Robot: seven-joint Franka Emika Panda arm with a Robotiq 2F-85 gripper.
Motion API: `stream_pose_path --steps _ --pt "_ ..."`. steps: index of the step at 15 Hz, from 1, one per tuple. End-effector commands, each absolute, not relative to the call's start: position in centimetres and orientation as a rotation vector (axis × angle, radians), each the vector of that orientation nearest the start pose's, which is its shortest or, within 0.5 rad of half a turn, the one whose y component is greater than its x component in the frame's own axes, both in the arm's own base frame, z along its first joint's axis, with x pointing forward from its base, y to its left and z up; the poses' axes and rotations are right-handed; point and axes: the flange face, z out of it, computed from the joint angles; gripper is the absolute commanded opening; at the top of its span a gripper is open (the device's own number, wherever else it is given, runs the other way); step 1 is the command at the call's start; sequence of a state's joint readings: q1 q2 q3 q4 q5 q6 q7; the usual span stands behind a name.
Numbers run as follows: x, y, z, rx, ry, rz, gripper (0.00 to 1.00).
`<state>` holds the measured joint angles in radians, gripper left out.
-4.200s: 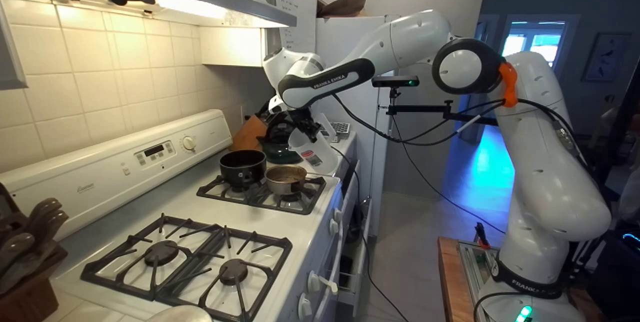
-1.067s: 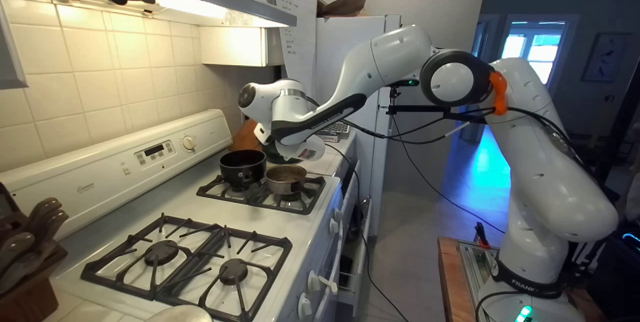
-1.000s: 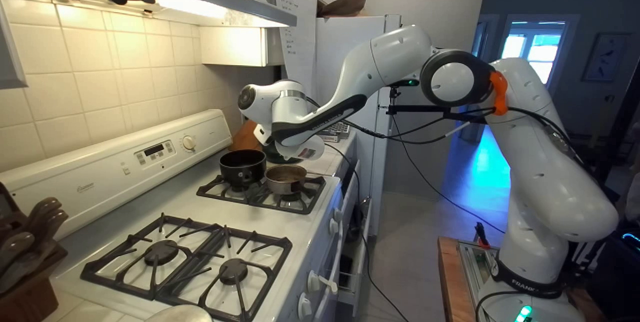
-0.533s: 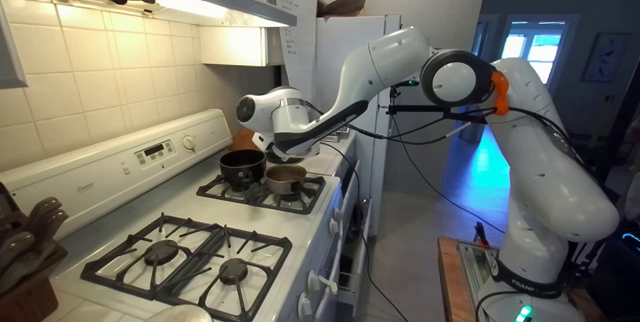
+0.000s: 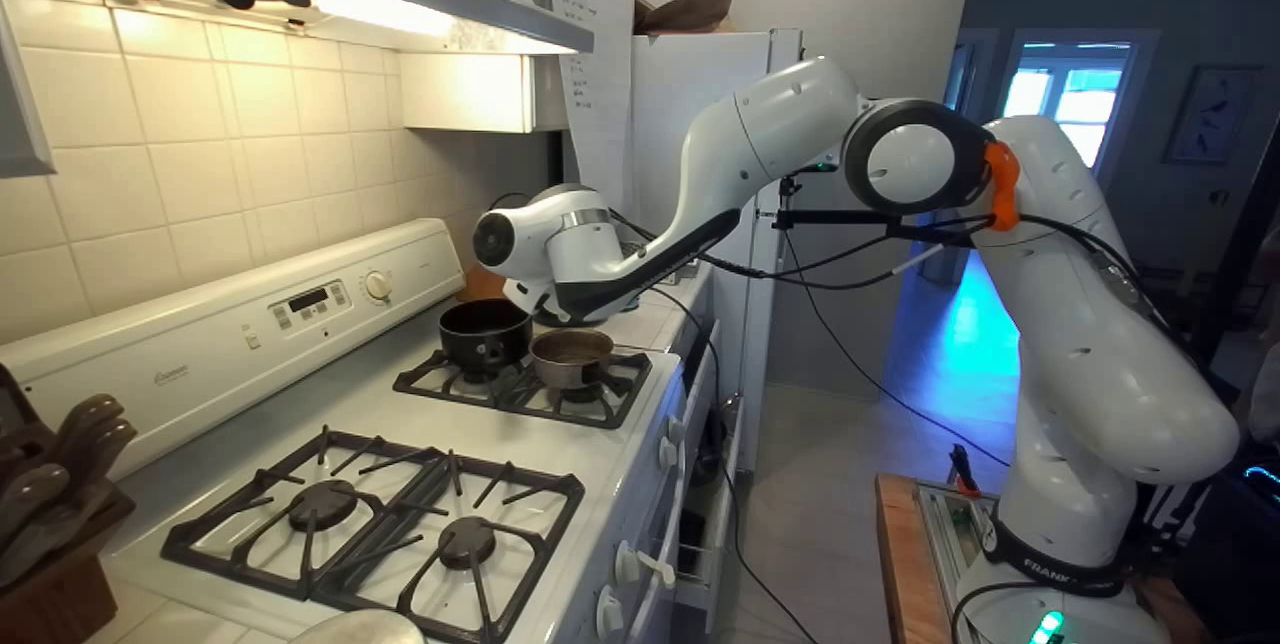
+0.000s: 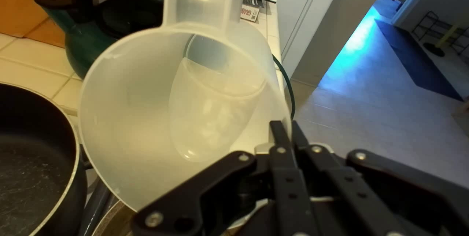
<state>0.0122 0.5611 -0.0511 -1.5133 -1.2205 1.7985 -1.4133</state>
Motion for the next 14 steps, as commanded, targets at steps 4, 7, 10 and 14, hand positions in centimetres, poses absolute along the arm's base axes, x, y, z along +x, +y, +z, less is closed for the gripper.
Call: stream_pose_path --steps 4,7,10,14 --pt "68.2 -9.7 37.3 1.153 1.697 -1.219 0.01" --pt "67.7 -9.6 37.1 1.145 1.691 -1.234 0.01" --pt "67.2 -9.3 37.2 1.133 1.664 -1.239 0.01" --pt "66.5 -9.0 37.6 1.098 1.612 -1.246 0.01"
